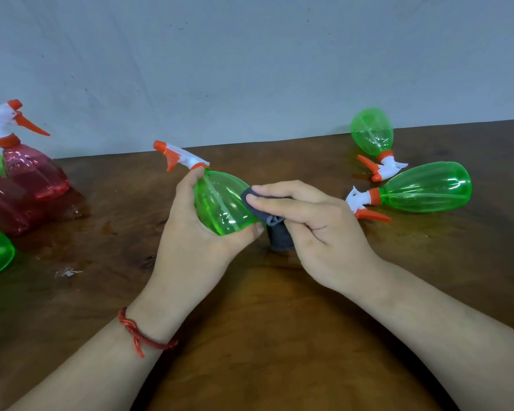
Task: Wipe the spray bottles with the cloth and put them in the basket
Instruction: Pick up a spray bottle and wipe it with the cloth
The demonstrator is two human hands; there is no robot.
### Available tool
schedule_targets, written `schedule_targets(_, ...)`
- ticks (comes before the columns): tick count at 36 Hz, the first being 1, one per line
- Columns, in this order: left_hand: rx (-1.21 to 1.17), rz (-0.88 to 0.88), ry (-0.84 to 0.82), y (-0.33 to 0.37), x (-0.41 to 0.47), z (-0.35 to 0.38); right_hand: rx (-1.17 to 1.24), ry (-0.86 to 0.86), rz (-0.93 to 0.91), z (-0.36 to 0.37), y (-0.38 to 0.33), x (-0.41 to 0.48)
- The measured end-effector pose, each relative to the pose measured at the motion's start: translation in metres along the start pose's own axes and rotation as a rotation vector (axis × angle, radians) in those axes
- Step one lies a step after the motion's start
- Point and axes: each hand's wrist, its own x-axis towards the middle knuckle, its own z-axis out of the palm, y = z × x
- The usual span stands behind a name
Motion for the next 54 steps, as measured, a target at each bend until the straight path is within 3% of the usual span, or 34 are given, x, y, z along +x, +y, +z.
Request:
schedule_targets(6,-0.035,-0.028,0.011,0.0,0.002,-0.002,0.022,-0.021,-0.004,0.002,0.0,0.001)
schedule_targets(10,-0.006,0.005,-0.046,0.0,-0.004,0.002,0.124,0.004,0.103,0.003,0.002,0.001)
schedule_targets(18,-0.035,0.099,-0.236,0.014,-0.019,0.001,0.696,0.075,0.499,-0.005,0.0,0.013)
schedule_targets(22,-0.149,0.196,-0.297,0.021,-0.02,0.0,0.976,0.121,0.556,-0.009,-0.005,0.014)
schedule_targets(26,-0.234,0.206,-0.394,0.017,-0.012,-0.004,1.082,0.134,0.529,-0.015,-0.006,0.016)
schedule_targets(33,-0.048,0.248,-0.36,0.01,-0.014,0.001,1.044,0.212,0.534,-0.013,0.0,0.018)
schedule_targets(38,0.069,0.324,-0.321,0.009,-0.013,0.001,0.843,0.197,0.456,-0.007,0.002,0.014)
schedule_targets(41,0.117,0.352,-0.279,0.008,-0.014,0.004,0.605,0.16,0.373,-0.007,-0.002,0.011)
schedule_targets(49,-0.032,0.109,-0.169,-0.002,-0.008,0.005,0.234,0.036,0.171,-0.006,0.0,0.004)
schedule_targets(54,-0.016,-0.002,-0.027,-0.004,-0.001,0.001,0.146,-0.02,0.07,-0.004,-0.002,0.002)
